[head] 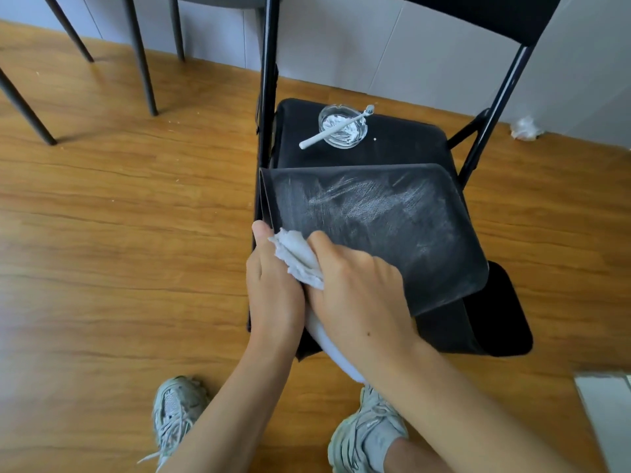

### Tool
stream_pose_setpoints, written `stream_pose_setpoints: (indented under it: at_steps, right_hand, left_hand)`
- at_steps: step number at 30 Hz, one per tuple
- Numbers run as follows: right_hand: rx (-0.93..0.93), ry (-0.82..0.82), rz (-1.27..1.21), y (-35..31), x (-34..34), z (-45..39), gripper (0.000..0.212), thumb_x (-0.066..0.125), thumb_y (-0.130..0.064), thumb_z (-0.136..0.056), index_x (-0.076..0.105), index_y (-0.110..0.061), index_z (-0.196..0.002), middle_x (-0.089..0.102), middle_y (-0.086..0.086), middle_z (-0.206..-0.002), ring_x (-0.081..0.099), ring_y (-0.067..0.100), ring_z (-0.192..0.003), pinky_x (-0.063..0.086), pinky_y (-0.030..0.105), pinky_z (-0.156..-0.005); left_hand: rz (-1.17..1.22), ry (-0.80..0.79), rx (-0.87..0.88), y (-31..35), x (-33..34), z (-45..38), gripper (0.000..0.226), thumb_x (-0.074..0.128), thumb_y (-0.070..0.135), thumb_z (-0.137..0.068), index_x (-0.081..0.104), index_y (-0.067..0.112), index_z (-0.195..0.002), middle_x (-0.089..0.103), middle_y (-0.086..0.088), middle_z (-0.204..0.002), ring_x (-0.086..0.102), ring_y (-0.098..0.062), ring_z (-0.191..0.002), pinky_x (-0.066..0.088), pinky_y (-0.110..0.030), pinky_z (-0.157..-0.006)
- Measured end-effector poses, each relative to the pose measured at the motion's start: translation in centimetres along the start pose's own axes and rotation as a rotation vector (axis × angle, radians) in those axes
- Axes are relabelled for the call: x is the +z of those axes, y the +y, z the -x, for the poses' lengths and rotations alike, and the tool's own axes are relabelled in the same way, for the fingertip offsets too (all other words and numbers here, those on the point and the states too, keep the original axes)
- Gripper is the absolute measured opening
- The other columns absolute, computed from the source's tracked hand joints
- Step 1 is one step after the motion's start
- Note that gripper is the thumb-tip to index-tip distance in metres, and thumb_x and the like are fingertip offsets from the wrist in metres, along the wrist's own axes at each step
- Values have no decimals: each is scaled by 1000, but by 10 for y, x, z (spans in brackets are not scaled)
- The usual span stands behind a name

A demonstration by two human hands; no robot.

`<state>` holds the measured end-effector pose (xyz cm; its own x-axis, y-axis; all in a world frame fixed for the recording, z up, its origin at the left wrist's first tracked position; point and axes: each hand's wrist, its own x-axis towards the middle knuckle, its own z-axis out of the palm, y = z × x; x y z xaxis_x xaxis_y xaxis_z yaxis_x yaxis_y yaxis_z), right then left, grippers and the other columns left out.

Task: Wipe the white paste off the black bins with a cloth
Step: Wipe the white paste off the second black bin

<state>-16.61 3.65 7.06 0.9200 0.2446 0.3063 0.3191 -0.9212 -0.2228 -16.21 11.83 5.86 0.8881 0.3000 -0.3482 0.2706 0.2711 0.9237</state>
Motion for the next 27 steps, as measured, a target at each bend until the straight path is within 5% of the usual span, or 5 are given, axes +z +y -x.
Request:
stream_pose_setpoints:
  at_steps: [3,6,9,21,27]
  right_hand:
    - [55,61,72,-4,5,-28,32,78,-23,-72,46,-19,-75,53,-3,-52,53,25,-40,25,24,-39]
    - [98,-20,130,-5,5,-59,19,52,-23,-92,33,-24,-89,59,0,-74,63,27,-70,29,32,-52]
    - [108,-5,146,1,8,-80,6,39,-18,-98,42,-21,-101,47,-1,-73,62,26,-76,31,34,-54]
    - [442,92,369,144,-29,-72,26,48,-27,-98,52,-9,-116,65,19,-97,61,35,-84,32,30,-57]
    - [332,86,207,48,0,-72,21,49,-36,-94,52,-17,-103,66,13,-84,62,36,-77,30,33,-56]
  left_hand:
    - [-69,4,97,-5,1,1,52,22,37,-107,48,19,-67,48,17,-47,45,4,-48,36,-9,-49]
    - [-142,38,159,-8,3,0,47,25,34,-107,40,17,-65,43,13,-52,39,-2,-52,34,-13,-51]
    - [-195,72,158,-8,2,-4,41,29,25,-105,29,15,-65,34,-1,-61,32,-12,-57,30,-25,-52]
    - [-288,88,259,-12,3,-17,41,33,15,-105,26,16,-64,26,2,-60,22,-7,-53,22,-20,-48]
    - [-343,104,238,-15,3,-15,40,33,14,-104,27,16,-64,29,3,-60,24,-7,-52,24,-23,-50]
